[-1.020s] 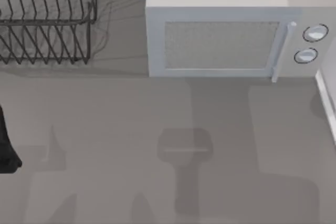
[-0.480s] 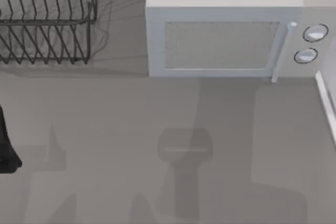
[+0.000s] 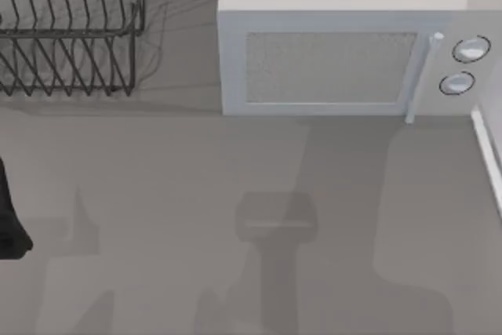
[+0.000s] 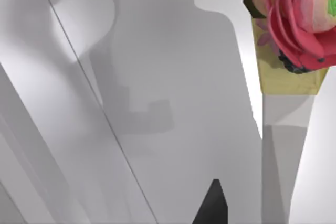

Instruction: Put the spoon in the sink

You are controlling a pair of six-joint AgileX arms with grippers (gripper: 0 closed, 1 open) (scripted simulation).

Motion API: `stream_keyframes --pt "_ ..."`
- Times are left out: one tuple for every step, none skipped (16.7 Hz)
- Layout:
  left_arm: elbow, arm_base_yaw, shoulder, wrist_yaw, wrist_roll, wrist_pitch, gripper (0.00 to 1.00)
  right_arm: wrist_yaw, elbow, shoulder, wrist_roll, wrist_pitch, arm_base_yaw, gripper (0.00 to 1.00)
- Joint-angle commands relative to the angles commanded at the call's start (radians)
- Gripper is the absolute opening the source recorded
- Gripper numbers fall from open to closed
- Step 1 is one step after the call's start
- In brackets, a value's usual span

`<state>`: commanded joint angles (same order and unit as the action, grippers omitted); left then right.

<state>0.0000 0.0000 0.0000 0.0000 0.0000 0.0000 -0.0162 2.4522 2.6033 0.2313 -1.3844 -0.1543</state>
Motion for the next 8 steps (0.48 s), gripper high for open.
stream_keyframes --pt "0.0 0.0 0.0 0.0 0.0 0.0 1.0 0.0 0.0 0.0 0.0 0.0 0.0 0.08" --pt "0.0 0.0 0.0 0.0 0.0 0.0 1.0 0.0 0.0 0.0 0.0 0.0 0.0 0.15" --pt "0.0 0.0 0.0 0.0 0.0 0.0 1.0 0.0 0.0 0.0 0.0 0.0 0.0 0.23" --pt "0.0 0.0 0.0 0.0 0.0 0.0 1.0 0.0 0.0 0.0 0.0 0.0 0.0 0.3" --pt "0.0 0.0 0.0 0.0 0.0 0.0 1.0 0.0 0.0 0.0 0.0 0.0 0.0 0.38" --pt "0.0 0.0 0.0 0.0 0.0 0.0 1.0 0.0 0.0 0.0 0.0 0.0 0.0 0.45" --pt "0.0 0.0 0.0 0.0 0.0 0.0 1.0 0.0 0.0 0.0 0.0 0.0 0.0 0.53" --pt "0.0 0.0 0.0 0.0 0.0 0.0 1.0 0.0 0.0 0.0 0.0 0.0 0.0 0.6"
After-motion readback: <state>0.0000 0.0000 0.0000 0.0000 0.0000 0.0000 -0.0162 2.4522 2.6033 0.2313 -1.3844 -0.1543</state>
